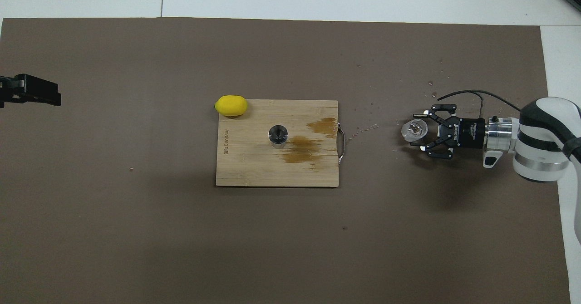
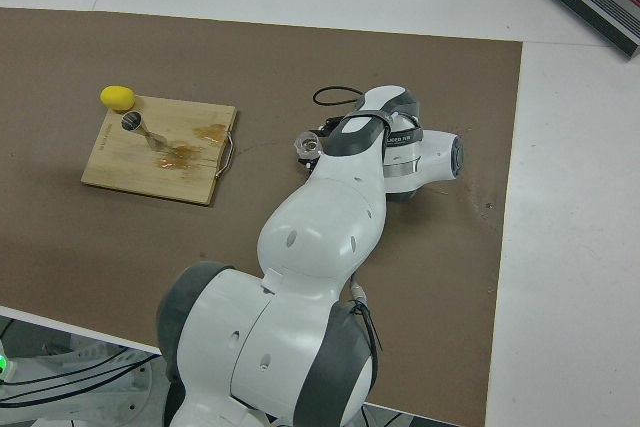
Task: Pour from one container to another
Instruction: 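Lower the glass onto the table and open the right gripper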
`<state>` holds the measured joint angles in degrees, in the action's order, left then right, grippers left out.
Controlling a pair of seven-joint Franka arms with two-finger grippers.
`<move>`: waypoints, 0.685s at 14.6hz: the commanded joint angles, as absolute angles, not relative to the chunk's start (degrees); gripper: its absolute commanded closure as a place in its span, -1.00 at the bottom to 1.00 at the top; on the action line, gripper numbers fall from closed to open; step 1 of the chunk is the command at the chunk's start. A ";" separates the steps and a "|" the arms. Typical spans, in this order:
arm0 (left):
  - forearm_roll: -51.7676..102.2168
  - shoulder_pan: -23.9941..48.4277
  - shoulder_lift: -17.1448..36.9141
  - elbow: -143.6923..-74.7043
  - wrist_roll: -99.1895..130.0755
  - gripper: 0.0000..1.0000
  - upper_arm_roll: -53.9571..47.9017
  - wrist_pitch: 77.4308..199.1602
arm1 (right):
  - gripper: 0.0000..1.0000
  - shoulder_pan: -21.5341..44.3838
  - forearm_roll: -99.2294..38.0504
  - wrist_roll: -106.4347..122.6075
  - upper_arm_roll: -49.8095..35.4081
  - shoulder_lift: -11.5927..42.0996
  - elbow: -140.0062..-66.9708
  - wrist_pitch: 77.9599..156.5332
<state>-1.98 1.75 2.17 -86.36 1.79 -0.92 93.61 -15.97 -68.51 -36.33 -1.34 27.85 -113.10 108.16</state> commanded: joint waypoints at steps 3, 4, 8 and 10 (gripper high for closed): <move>-3.08 1.49 0.88 -87.80 2.37 -1.00 -1.14 94.22 | -1.00 -16.43 -69.61 -34.89 -1.50 26.81 -112.77 107.05; -3.08 1.49 0.88 -87.80 2.37 -1.00 -1.14 94.22 | -1.00 -16.52 -69.44 -35.41 -1.49 26.46 -112.33 106.96; -3.08 1.49 0.88 -87.89 2.37 -1.00 -1.14 94.22 | -1.00 -16.35 -66.02 -39.54 -1.41 24.27 -110.66 107.14; -3.08 1.49 0.88 -87.89 2.37 -1.00 -1.14 94.22 | -1.00 -16.17 -63.56 -40.25 -1.41 22.33 -110.57 107.31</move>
<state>-1.98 1.75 2.17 -86.36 1.79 -0.92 93.61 -16.02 -66.39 -38.37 -1.31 24.84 -110.57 107.83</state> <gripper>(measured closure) 0.000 0.000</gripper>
